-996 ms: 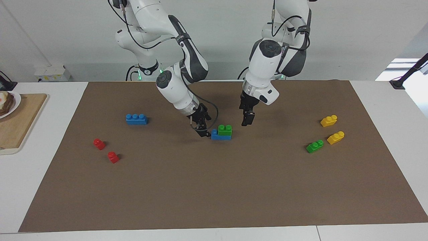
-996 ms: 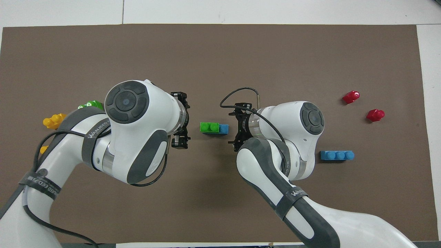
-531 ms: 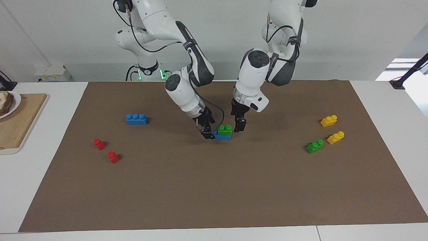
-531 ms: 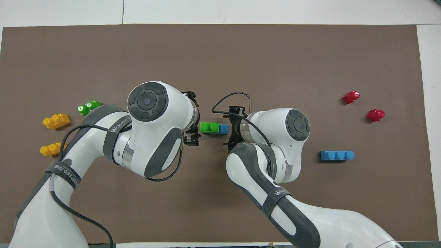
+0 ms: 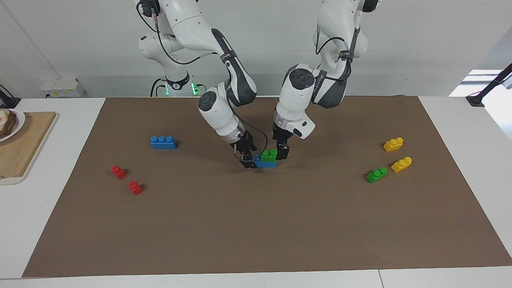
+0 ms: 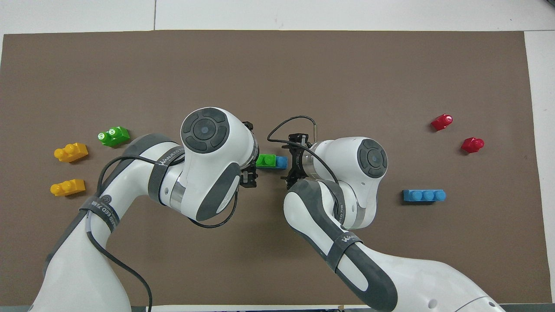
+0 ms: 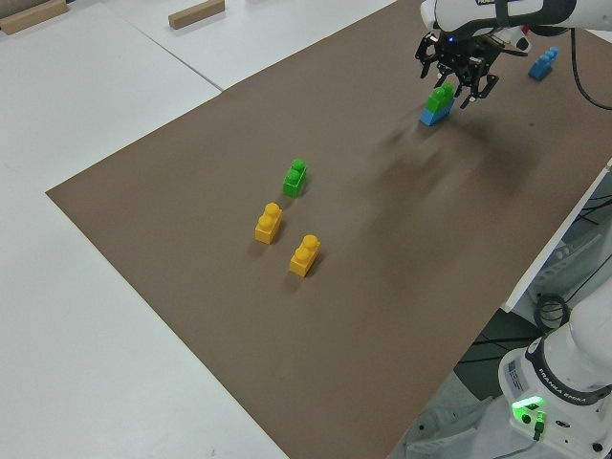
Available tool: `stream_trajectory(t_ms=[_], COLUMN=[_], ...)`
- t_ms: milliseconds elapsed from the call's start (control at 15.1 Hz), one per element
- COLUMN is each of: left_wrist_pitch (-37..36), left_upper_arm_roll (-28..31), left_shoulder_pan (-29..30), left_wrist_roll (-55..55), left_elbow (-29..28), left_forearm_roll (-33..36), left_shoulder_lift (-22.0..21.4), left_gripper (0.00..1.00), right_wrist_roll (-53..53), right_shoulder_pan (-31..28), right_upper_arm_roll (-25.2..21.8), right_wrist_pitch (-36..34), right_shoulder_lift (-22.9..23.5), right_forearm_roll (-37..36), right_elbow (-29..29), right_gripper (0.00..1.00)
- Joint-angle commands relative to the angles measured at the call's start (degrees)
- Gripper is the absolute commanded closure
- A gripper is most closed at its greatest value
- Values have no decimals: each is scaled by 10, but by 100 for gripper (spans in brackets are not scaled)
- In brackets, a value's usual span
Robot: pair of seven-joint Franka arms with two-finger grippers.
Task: Remove green block with left arm and hold with right
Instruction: 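Close the left gripper on green while the right gripper closes on blue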
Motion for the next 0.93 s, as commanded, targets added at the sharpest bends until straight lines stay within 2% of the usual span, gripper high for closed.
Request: stream_trajectory(t_ms=[0, 332, 664, 863], left_wrist_pitch=[8, 11, 22, 26], left_upper_arm_roll=[10, 9, 10, 10], left_shoulder_pan=[-22, -23, -23, -25], left_wrist_roll=[-15, -28, -82, -96], left_elbow=[5, 5, 0, 0], left_forearm_roll=[6, 17, 21, 40], left_shoulder_lift=[18, 22, 23, 38], left_gripper=[0, 0, 0, 0], right_wrist_roll=[-3, 0, 0, -2], right_shoulder_pan=[10, 22, 25, 23], right_upper_arm_roll=[0, 0, 0, 0], right_wrist_pitch=[23, 31, 48, 49], right_shoulder_lift=[6, 6, 5, 5], right_forearm_roll=[17, 23, 25, 25], right_elbow=[-3, -6, -18, -21], right_gripper=[8, 12, 31, 30])
